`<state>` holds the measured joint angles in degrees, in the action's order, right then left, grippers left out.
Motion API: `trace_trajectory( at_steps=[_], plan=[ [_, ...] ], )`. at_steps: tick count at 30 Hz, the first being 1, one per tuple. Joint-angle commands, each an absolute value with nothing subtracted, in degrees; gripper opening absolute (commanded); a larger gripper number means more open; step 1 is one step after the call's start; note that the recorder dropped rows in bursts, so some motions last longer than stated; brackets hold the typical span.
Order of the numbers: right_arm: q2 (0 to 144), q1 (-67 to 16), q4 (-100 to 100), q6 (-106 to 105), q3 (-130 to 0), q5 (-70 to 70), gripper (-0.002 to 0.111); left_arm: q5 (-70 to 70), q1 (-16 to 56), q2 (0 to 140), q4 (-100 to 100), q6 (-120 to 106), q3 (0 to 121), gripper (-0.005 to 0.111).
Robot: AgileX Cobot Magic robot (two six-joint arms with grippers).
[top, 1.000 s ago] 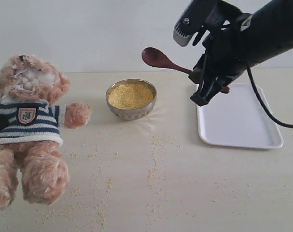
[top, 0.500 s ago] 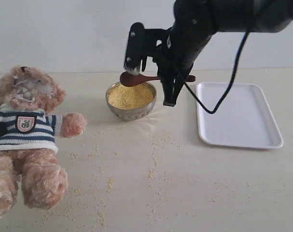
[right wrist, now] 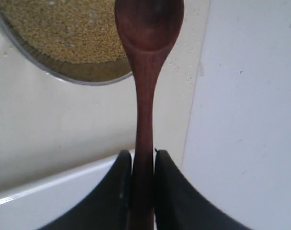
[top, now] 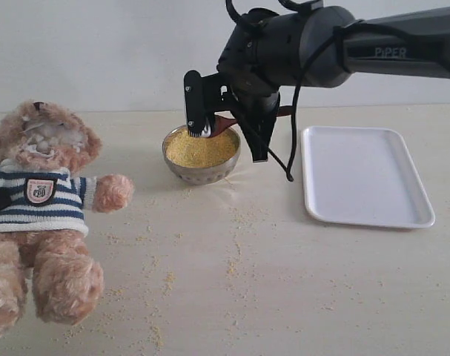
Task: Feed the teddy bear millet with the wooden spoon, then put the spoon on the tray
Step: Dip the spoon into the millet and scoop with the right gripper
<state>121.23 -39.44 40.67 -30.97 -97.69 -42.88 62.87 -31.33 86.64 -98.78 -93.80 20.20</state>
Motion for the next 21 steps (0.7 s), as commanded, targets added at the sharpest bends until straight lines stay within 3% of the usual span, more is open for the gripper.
trace_trajectory(
  at_steps=[1, 21],
  plan=[
    [124.04, -39.96, 41.89, -33.95, -100.7, -44.6, 0.0, 63.97, -31.48, 86.36, -99.95, -94.31, 20.02, 0.005],
    [126.32, -40.61, 36.54, -32.26, -100.7, -47.31, 0.0, 65.32, -31.48, 86.36, -99.95, -94.68, 20.02, 0.005]
  ],
)
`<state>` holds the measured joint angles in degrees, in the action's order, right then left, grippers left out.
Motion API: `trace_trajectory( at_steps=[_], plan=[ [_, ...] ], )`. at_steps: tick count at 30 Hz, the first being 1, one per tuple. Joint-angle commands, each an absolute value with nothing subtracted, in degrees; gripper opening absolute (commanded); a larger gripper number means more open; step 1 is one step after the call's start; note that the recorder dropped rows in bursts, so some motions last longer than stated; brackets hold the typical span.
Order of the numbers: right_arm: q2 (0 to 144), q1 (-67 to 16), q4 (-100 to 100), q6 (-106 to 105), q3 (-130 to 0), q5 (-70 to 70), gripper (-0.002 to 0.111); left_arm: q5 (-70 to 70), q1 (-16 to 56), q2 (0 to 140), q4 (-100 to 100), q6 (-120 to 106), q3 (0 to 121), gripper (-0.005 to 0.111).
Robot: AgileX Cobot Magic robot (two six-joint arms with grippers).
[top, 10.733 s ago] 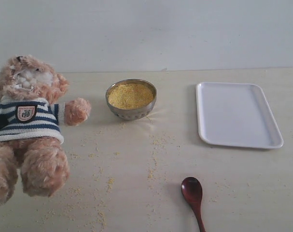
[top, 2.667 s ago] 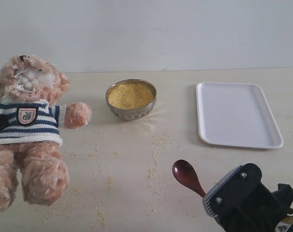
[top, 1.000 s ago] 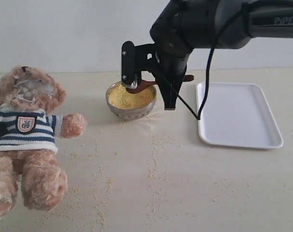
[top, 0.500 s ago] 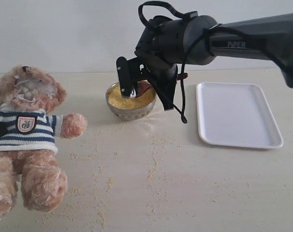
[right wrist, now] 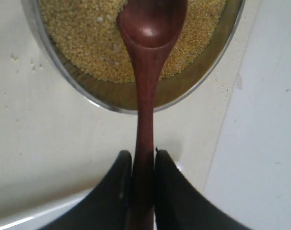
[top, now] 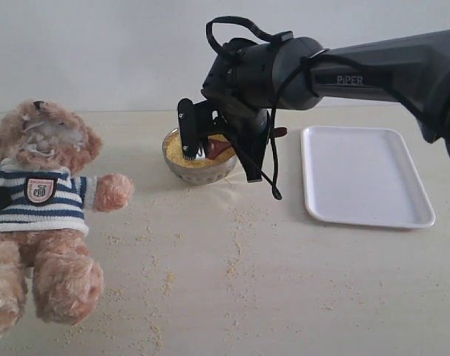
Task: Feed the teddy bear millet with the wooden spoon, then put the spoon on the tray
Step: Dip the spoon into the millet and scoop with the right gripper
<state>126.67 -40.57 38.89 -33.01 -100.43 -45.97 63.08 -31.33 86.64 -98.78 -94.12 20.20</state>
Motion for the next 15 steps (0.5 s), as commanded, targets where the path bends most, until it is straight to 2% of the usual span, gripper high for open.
trace_trajectory(
  at_steps=[1, 15],
  plan=[
    [126.35, -40.61, 35.71, -32.26, -100.7, -47.31, 0.0, 65.32, -31.48, 86.36, -99.95, -94.68, 20.02, 0.005],
    [124.49, -40.5, 27.34, -30.37, -101.42, -46.38, 0.0, 65.32, -31.48, 86.36, -99.95, -94.71, 20.02, 0.005]
  ],
)
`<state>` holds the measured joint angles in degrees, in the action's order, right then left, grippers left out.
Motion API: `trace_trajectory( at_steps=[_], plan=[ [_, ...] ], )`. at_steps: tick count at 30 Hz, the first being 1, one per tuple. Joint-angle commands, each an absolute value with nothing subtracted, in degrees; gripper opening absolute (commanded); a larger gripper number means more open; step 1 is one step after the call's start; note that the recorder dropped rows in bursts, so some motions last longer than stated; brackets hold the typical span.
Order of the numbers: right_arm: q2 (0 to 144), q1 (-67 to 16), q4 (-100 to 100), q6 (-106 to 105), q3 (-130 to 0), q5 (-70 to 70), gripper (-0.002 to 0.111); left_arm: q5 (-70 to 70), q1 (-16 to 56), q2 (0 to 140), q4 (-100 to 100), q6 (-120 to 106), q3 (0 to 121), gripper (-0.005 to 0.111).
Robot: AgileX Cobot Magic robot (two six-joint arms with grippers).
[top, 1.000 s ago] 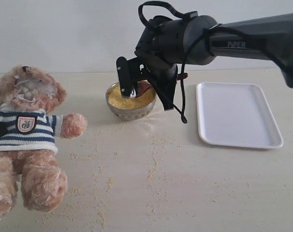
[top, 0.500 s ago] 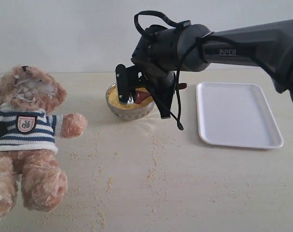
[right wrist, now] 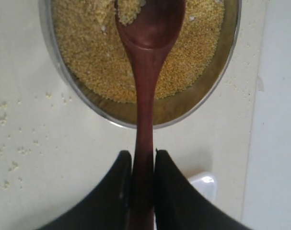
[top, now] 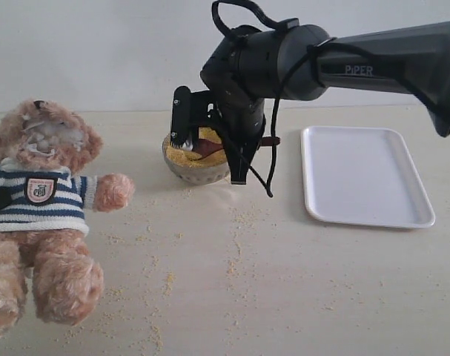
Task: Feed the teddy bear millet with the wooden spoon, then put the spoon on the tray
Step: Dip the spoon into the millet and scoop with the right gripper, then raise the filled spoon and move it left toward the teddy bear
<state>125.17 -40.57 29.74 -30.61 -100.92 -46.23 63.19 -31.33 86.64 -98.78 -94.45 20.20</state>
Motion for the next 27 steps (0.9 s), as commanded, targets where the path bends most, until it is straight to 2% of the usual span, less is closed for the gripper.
trace_trajectory(
  at_steps=[1, 6, 9, 21, 27],
  plan=[
    [124.49, -40.5, 26.61, -30.27, -101.42, -46.5, 0.0, 65.32, -31.48, 86.36, -99.95, -94.71, 20.02, 0.005],
    [124.49, -40.09, 21.04, -29.92, -102.9, -47.04, 0.0, 65.32, -31.48, 86.36, -99.95, -94.71, 20.02, 0.005],
    [124.49, -37.61, 11.21, -30.51, -106.43, -47.87, 0.0, 65.32, -31.48, 86.36, -99.95, -94.71, 20.02, 0.005],
    [124.49, -31.24, -1.36, -31.05, -110.04, -55.92, 0.0, 65.32, -31.24, 86.36, -99.95, -94.71, 20.02, 0.005],
    [124.49, -27.63, -15.87, -39.2, -110.04, -62.37, 0.0, 65.32, -27.11, 87.32, -99.95, -94.93, 20.02, 0.005]
  ],
)
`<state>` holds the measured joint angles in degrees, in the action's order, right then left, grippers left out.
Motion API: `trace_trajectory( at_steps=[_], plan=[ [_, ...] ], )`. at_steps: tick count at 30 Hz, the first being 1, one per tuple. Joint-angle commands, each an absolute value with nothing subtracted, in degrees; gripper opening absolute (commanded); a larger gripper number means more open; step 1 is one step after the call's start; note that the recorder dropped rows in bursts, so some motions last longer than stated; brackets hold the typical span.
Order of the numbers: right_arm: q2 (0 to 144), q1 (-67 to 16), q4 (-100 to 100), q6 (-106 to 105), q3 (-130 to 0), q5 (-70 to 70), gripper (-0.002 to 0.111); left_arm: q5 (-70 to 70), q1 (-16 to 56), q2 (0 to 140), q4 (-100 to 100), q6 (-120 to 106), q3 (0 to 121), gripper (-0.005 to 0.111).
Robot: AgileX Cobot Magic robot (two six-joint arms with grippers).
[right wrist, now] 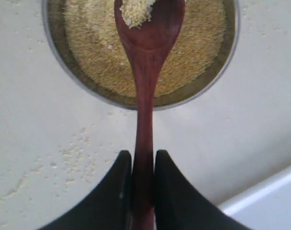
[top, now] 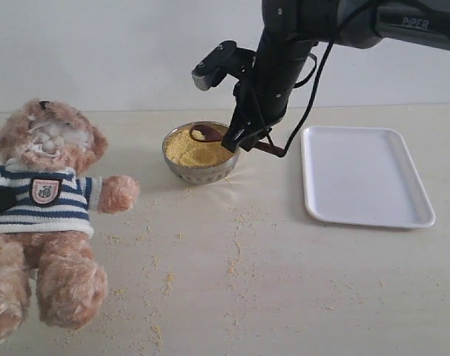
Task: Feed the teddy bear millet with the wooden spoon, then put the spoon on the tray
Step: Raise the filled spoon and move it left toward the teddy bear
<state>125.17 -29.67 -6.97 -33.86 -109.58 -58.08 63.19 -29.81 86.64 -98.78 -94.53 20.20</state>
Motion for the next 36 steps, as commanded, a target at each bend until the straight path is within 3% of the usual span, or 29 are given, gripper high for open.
trace_trajectory(
  at_steps=[1, 36],
  plan=[
    [124.49, -27.32, -17.39, -39.58, -110.04, -62.98, 0.0, 65.32, -26.51, 87.71, -99.95, -94.93, 20.02, 0.005],
    [115.89, -26.33, -28.01, -42.93, -109.94, -69.3, 0.0, 60.75, -25.86, 89.15, -97.85, -74.78, 17.95, 0.005]
  ],
)
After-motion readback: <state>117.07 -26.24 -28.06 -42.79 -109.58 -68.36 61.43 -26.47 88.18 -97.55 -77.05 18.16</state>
